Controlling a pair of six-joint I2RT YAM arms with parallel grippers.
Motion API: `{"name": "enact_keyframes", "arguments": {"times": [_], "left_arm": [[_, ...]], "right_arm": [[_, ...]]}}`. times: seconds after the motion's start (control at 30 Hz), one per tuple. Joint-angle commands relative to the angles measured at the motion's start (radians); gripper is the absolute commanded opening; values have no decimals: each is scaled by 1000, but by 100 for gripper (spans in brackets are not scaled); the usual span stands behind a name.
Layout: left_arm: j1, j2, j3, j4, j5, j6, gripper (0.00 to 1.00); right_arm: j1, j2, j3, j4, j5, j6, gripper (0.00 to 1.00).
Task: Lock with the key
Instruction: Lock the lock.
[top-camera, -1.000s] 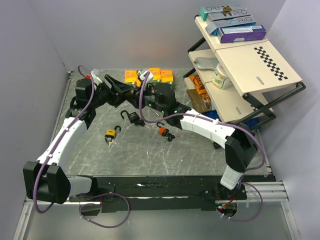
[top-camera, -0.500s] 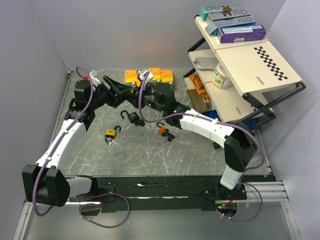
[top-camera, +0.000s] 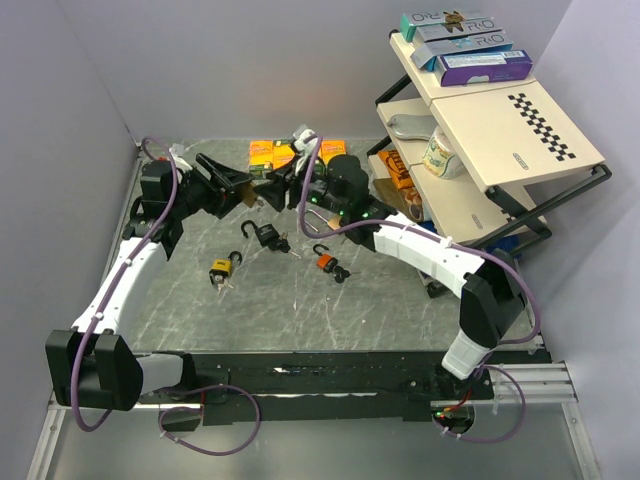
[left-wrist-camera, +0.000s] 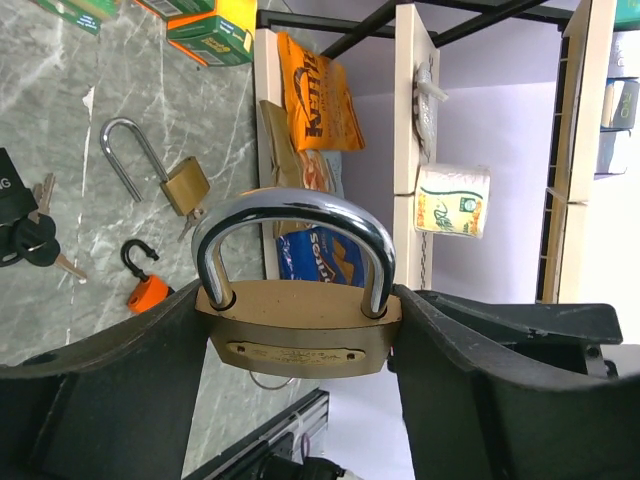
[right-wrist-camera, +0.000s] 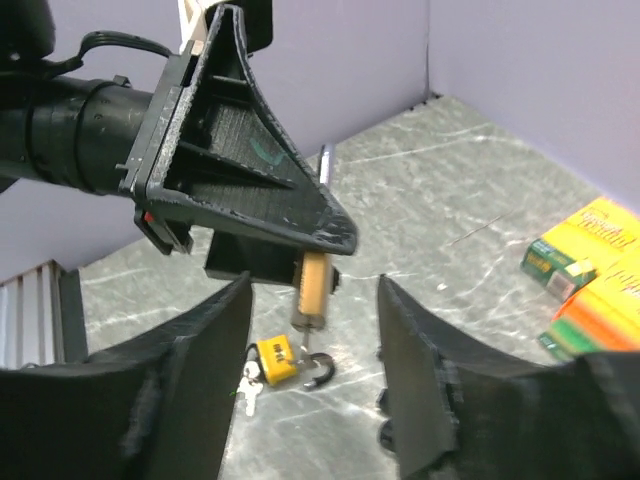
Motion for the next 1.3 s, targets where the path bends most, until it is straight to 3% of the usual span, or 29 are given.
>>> {"name": "enact_keyframes", "arguments": {"times": [0.0,0.27,0.7,1.03,1.27], "left_arm": [[-1,-30,46,92,62,-40,1],[-1,-44,41,90,65,-45,1],[-6,-43,30,96,77,-61,1],[-3,-32,50,90,60,-60,1],[33,-4,88,75,16,-57,1]], "right_arm": [[-18,-68,3,-41,-121,-38,56],[-18,-33,34,-113,-222,-44,50],[-13,24,75,-154,-189,-92,39],[-10,52,100,-176,-181,-144,1],[-10,7,34,-174,-184,-174,0]]}}
